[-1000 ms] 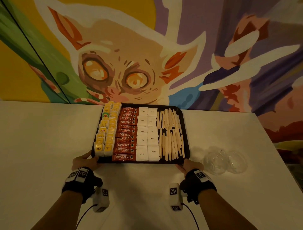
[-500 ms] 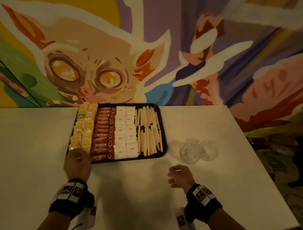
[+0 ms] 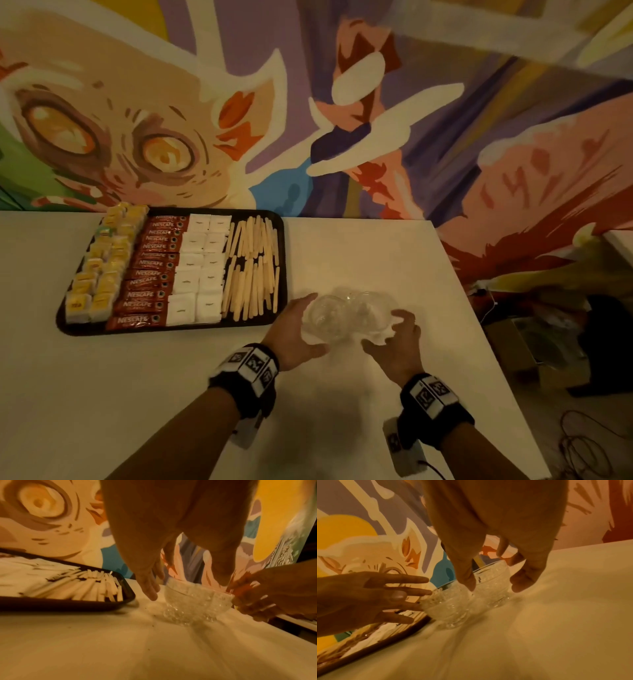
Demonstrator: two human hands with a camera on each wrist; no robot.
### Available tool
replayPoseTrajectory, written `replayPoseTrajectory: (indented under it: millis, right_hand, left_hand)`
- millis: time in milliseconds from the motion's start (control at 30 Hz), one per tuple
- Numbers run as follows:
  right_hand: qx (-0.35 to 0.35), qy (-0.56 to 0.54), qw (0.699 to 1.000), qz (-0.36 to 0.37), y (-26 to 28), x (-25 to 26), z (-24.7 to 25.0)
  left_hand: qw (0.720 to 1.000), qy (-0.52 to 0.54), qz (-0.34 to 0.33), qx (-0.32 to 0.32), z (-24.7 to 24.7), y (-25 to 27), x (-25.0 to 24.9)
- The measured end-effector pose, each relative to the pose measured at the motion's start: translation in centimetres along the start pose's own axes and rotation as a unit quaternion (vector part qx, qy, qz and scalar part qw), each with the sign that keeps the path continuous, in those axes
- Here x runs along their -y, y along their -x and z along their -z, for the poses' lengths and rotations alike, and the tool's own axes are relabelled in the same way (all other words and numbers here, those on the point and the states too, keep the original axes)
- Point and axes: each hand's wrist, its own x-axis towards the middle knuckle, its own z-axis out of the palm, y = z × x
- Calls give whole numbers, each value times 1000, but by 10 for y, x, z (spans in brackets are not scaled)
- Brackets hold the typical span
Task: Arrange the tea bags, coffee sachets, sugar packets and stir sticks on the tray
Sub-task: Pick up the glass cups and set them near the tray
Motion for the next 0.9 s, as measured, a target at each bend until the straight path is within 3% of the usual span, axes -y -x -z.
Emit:
replayPoseTrajectory:
  millis: [233, 500, 700, 900]
  right_hand:
    - [93, 7, 994, 65, -41, -5, -10]
    - [79, -3, 990, 117, -66, -4, -9]
    - [90, 15, 983, 159, -108, 42, -18]
    - [105, 48, 981, 158, -155, 96, -42]
  left_hand:
    - [999, -6, 30, -34, -36, -32, -13]
    - [987, 11, 38, -153, -40, -34, -6]
    - [966, 40, 61, -247, -25, -49, -10]
    - [961, 2, 114, -250, 0, -77, -23]
